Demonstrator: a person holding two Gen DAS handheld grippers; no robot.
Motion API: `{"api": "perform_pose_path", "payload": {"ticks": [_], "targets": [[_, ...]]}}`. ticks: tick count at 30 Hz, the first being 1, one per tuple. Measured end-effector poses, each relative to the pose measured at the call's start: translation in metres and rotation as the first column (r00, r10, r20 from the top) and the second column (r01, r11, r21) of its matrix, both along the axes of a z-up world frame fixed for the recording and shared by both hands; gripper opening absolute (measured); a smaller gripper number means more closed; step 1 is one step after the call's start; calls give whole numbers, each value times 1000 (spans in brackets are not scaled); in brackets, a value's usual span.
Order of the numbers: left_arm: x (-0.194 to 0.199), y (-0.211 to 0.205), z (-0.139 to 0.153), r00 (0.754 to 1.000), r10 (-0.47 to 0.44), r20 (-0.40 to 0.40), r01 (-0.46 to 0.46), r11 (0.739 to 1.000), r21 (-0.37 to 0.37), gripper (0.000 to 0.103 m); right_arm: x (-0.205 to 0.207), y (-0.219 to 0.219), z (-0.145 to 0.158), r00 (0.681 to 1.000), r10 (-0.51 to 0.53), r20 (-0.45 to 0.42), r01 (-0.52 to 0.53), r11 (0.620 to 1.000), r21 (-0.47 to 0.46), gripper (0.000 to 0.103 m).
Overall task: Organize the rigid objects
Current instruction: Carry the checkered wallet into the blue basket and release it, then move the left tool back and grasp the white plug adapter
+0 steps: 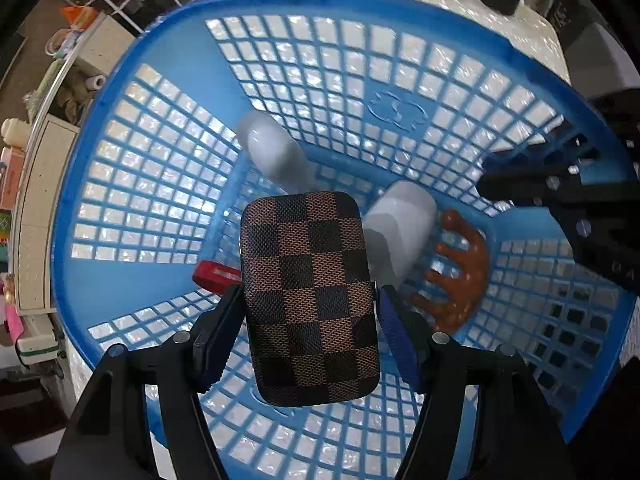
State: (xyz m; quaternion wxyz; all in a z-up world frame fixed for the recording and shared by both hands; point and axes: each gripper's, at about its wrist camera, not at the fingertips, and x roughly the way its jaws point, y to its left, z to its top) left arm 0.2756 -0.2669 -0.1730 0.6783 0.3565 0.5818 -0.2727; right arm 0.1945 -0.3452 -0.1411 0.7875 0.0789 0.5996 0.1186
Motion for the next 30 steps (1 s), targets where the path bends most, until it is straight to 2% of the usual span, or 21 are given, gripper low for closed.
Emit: {"api": "perform_pose_path", "payload": {"ticks": [5, 10, 13, 17, 18, 21, 25, 28, 30], "targets": [[-14, -4, 2, 1000, -29, 0, 29, 1000, 6, 73, 0, 1, 0, 1000, 0, 0, 0, 1000, 2, 10], [-26, 2, 14, 999, -35, 20, 35, 999, -4, 90, 0, 2, 1, 1000, -1, 0, 1, 1000, 3, 11], [-26, 15, 28, 999, -10, 30, 11, 999, -43, 95, 0, 2, 1, 1000, -3, 0, 3, 1000, 3, 11], [-25, 41, 59, 999, 25, 47, -19, 991, -130, 98, 0, 2, 1, 1000, 2, 0, -2, 1000, -1, 11], [-25, 49, 71, 998, 36, 53, -27, 987, -160, 103, 0, 3, 1, 1000, 4, 1, -4, 1000, -3, 11], [-27, 73, 101, 993, 83, 78, -64, 973, -221, 103, 1, 4, 1, 1000, 7, -1, -7, 1000, -8, 11], [-33, 108, 133, 982, 142, 122, -105, 958, -265, 103, 1, 5, 0, 1000, 9, -5, -9, 1000, -13, 11], [-25, 129, 136, 976, 180, 126, -142, 954, -263, 103, 2, 5, 1, 1000, 9, -5, -9, 1000, -13, 11], [-21, 144, 123, 975, 198, 103, -170, 958, -233, 103, 2, 5, 1, 1000, 10, -5, -10, 1000, -13, 11]]}}
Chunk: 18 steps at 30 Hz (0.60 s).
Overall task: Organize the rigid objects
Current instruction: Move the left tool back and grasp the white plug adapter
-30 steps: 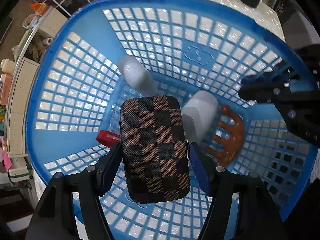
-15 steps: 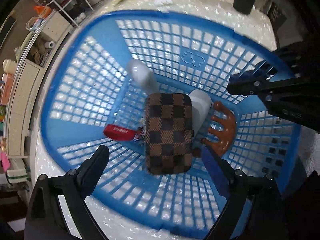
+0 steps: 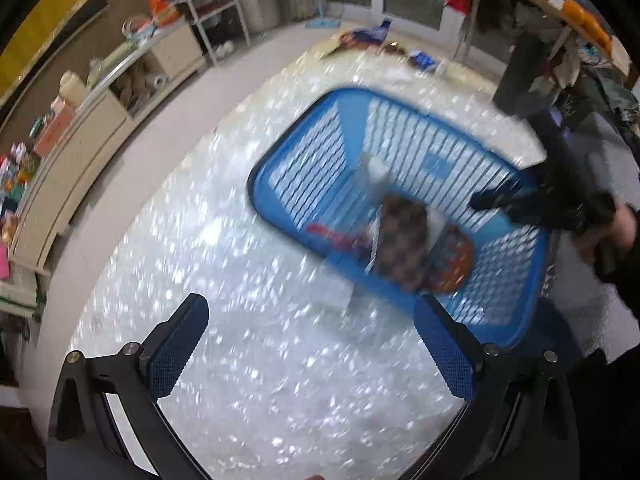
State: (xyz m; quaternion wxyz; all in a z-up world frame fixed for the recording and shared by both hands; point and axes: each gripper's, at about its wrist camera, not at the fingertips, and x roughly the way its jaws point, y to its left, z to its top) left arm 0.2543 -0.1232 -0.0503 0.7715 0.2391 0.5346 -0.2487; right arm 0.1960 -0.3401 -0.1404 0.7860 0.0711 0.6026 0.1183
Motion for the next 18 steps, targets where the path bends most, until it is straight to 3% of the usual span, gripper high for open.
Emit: {"api": "perform_pose_path", "payload": {"ticks": [5, 9, 15, 18], "targets": [[7, 20, -53, 995, 30, -90, -26, 999, 45, 103, 0, 0, 0, 1000, 2, -1, -2, 1000, -3, 11], [7, 18, -89, 993, 2, -115, 4, 999, 49, 103, -1, 0, 0, 1000, 7, -4, -7, 1000, -8, 11], [8, 10, -129, 986, -80, -148, 82, 997, 5, 103, -1, 0, -1, 1000, 9, -8, -9, 1000, -11, 11], [13, 10, -139, 984, -96, -149, 89, 995, -53, 103, 0, 1, -1, 1000, 10, -11, -10, 1000, -10, 11]]}}
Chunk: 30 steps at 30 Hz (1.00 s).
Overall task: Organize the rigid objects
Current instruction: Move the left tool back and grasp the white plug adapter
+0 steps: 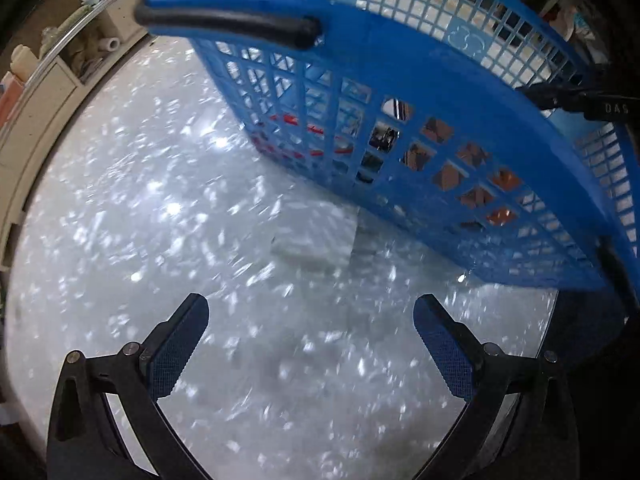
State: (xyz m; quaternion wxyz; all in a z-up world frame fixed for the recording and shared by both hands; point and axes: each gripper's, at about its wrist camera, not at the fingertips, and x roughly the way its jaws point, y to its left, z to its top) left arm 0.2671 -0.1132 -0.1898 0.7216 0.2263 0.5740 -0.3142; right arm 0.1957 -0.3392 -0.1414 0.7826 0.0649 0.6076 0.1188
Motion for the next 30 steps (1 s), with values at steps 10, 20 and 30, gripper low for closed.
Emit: {"api": "perform_pose_path", "payload": {"ticks": [10, 20, 30], "targets": [[17, -15, -28, 1000, 9, 1, -9, 999, -50, 103, 1, -1, -1, 1000, -6, -2, 6, 1000, 3, 11], [36, -23, -24, 1000, -11, 25, 13, 996, -92, 86, 2, -2, -1, 1000, -12, -4, 12, 1000, 5, 11], [18, -31, -22, 994, -80, 70, 85, 994, -63, 65, 2, -2, -1, 1000, -16, -3, 16, 1000, 8, 11]]}}
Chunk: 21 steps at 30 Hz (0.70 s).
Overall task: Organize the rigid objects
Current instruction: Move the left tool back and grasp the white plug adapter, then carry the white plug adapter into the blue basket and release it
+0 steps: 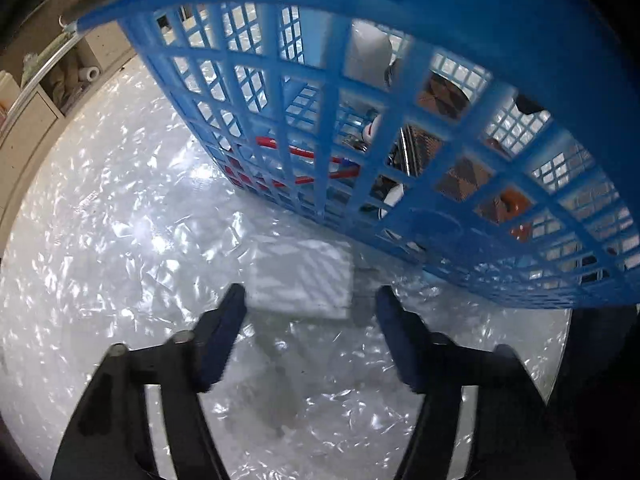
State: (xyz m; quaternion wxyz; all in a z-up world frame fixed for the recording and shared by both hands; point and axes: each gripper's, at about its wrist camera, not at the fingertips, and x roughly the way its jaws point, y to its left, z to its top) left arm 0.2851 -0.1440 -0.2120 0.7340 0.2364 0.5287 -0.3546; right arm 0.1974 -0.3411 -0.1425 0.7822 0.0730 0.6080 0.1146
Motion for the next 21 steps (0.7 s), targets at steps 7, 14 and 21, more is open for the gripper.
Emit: {"api": "perform_pose_path", "payload": {"ticks": [7, 14, 21], "targets": [[-4, 2, -1, 1000, -14, 10, 14, 1000, -3, 65, -1, -1, 1, 1000, -3, 1, 3, 1000, 0, 11], [-19, 30, 12, 999, 14, 31, -13, 999, -38, 65, 0, -1, 1, 1000, -4, 1, 4, 1000, 0, 11], [-26, 58, 43, 995, 65, 74, -60, 996, -58, 65, 0, -1, 1, 1000, -6, 1, 6, 1000, 1, 11]]}}
